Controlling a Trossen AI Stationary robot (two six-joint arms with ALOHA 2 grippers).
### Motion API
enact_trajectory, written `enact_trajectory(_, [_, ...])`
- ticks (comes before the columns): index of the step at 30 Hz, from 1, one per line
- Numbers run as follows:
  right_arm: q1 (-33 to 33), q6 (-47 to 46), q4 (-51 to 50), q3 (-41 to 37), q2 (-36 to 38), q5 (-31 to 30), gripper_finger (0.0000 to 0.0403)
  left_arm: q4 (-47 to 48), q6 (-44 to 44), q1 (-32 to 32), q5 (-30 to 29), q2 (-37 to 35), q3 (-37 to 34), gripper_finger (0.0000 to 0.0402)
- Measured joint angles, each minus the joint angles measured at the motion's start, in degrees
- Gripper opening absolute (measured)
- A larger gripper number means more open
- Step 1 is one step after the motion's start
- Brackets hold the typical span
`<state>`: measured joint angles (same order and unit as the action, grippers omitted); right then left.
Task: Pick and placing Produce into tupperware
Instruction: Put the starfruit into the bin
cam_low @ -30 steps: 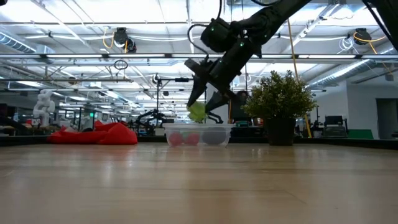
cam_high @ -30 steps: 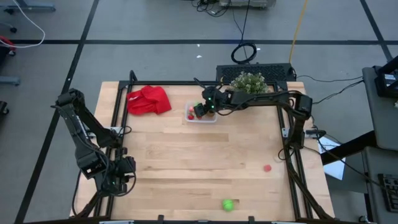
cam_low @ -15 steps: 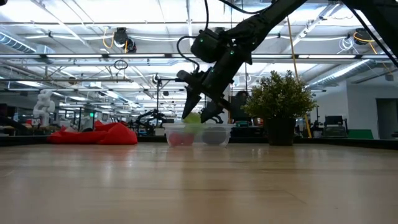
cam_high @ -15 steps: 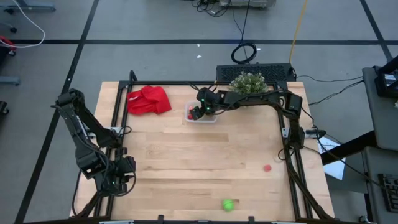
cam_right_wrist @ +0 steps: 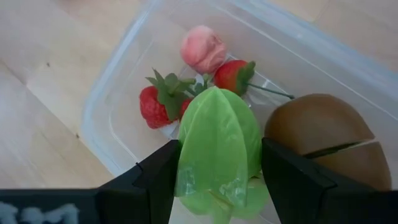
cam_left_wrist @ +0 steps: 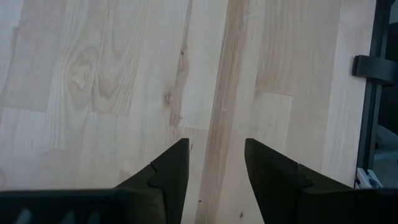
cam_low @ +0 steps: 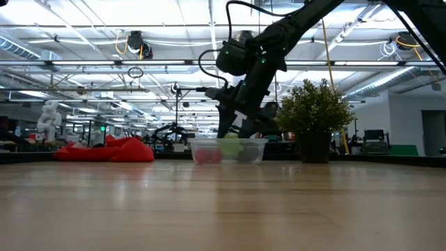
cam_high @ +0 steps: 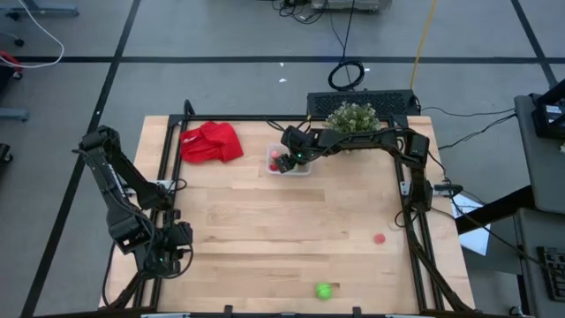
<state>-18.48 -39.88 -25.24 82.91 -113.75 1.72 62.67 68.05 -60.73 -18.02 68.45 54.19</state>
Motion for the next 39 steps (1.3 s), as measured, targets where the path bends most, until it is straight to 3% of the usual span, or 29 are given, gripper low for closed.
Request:
enact_trajectory(11, [0.0, 0.2, 0.7, 0.0, 0.0, 2.9, 0.0203, 0.0, 0.0, 0.0, 0.0, 0.0, 0.0, 0.0159])
enact_trajectory(18, [-0.3, 1.5, 4.9, 0.0, 0.0, 3.0, 0.0203, 0.0, 0.1, 0.0, 0.0, 0.0, 0.0, 0.0159])
enact_trajectory(39, [-0.2, 4.6, 4.2, 0.0, 0.0, 3.1, 0.0203, 0.0, 0.0, 0.0, 0.0, 0.0, 0.0, 0.0159])
